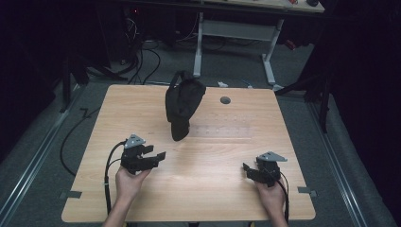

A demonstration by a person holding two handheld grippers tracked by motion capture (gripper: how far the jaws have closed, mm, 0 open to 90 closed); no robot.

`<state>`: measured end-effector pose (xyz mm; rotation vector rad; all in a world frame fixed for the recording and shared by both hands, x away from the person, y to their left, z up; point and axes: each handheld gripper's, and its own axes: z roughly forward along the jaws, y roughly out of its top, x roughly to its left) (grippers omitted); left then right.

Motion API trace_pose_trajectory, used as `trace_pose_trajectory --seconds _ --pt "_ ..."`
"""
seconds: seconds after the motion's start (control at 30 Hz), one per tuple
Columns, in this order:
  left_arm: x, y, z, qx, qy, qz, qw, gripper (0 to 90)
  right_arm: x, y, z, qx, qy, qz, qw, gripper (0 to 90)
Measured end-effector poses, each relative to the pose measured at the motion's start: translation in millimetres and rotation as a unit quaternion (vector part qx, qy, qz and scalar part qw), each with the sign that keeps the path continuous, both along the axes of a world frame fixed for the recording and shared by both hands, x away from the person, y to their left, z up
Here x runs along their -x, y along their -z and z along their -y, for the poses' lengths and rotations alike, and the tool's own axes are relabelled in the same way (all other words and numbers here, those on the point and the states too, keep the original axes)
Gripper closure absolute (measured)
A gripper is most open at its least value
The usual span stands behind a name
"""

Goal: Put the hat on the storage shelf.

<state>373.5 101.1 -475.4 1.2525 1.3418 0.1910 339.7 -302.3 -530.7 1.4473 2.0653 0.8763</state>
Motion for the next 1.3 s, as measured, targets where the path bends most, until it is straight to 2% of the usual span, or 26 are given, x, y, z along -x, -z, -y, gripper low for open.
trace_pose_trajectory --seconds 0.27,0.43,0.6,0.83,1.0,1.03,1.07,1.3 --pt "6.1 21.7 -4.0 -0.010 -0.011 -0.018 0.9997 37.5 0.0 0.0 0.0 0.000 0.000 0.000 1.0000 35.9" --pt "7.9 34.2 -3.3 -0.026 -0.012 -0.027 0.9992 37.4 0.0 0.0 -0.1 0.000 0.000 0.000 1.0000 35.9" --pt "8.9 45.4 0.9 -0.053 -0.012 -0.026 0.9981 36.3 0.1 0.0 -0.1 0.000 0.000 0.000 1.0000 35.9" --pt "7.9 61.1 5.3 -0.101 -0.028 -0.018 0.9944 34.9 0.1 0.0 -0.1 0.000 0.001 0.000 1.0000 35.9" --pt "9.8 67.3 7.5 -0.123 -0.031 0.008 0.9919 33.5 0.1 0.0 -0.1 0.000 0.000 0.000 1.0000 35.9" --pt "10.8 69.5 8.2 -0.127 -0.030 0.019 0.9912 32.9 0.1 0.0 -0.1 0.000 0.000 0.000 1.0000 35.9" --pt "11.3 71.1 8.1 -0.122 -0.033 0.026 0.9917 31.2 0.1 0.0 -0.1 0.000 0.000 0.000 1.0000 35.9" --pt "11.7 71.1 8.1 -0.121 -0.035 0.024 0.9917 28.8 0.1 0.0 -0.1 0.000 0.000 0.000 1.0000 35.9"
